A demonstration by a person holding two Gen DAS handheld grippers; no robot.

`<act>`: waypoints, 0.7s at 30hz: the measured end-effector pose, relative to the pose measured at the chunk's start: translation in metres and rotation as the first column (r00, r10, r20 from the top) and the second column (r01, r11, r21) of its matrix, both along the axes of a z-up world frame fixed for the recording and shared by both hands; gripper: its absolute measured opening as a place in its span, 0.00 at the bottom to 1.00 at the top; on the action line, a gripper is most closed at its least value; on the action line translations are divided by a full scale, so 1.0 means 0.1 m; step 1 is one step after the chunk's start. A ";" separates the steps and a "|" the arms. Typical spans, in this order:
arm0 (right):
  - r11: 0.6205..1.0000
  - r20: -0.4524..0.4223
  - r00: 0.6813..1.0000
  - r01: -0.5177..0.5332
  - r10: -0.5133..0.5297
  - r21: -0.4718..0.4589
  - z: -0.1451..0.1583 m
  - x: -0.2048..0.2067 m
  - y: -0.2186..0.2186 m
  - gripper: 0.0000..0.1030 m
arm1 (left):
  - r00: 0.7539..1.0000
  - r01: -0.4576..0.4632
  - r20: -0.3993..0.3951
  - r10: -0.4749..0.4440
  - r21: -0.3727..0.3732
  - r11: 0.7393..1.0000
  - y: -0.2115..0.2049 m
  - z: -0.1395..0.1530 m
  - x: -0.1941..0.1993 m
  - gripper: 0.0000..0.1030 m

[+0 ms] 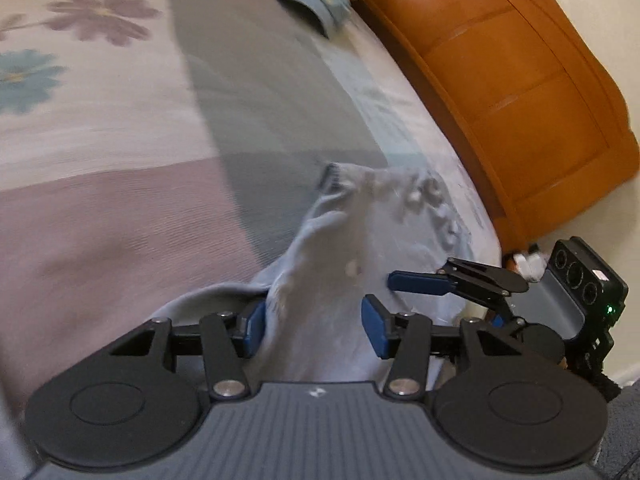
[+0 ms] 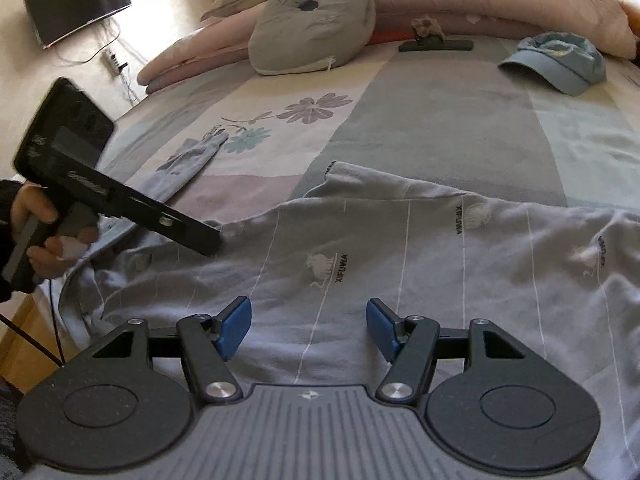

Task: Fold clothes
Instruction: 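Pull both open tools back from the pants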

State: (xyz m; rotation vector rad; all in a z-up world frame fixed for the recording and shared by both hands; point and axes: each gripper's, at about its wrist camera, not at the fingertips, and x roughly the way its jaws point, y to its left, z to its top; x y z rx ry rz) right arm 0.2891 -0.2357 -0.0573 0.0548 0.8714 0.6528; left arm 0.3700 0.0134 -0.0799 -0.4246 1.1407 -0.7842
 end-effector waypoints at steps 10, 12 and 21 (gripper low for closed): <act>0.999 -0.016 0.999 0.051 -0.051 -0.009 0.00 0.00 -0.04 0.68 | 0.997 0.072 -0.033 -0.076 -0.126 0.989 -0.49 -0.12 0.46 0.53; 0.998 -0.017 0.998 0.056 -0.056 -0.007 0.00 0.00 -0.05 0.68 | 0.999 0.035 -0.030 -0.040 -0.146 0.989 -0.50 -0.13 0.56 0.53; 0.998 -0.019 0.998 0.064 -0.065 -0.004 -0.01 -0.04 -0.11 0.69 | 0.985 -0.170 0.006 0.173 -0.167 0.971 -0.13 0.00 0.97 0.53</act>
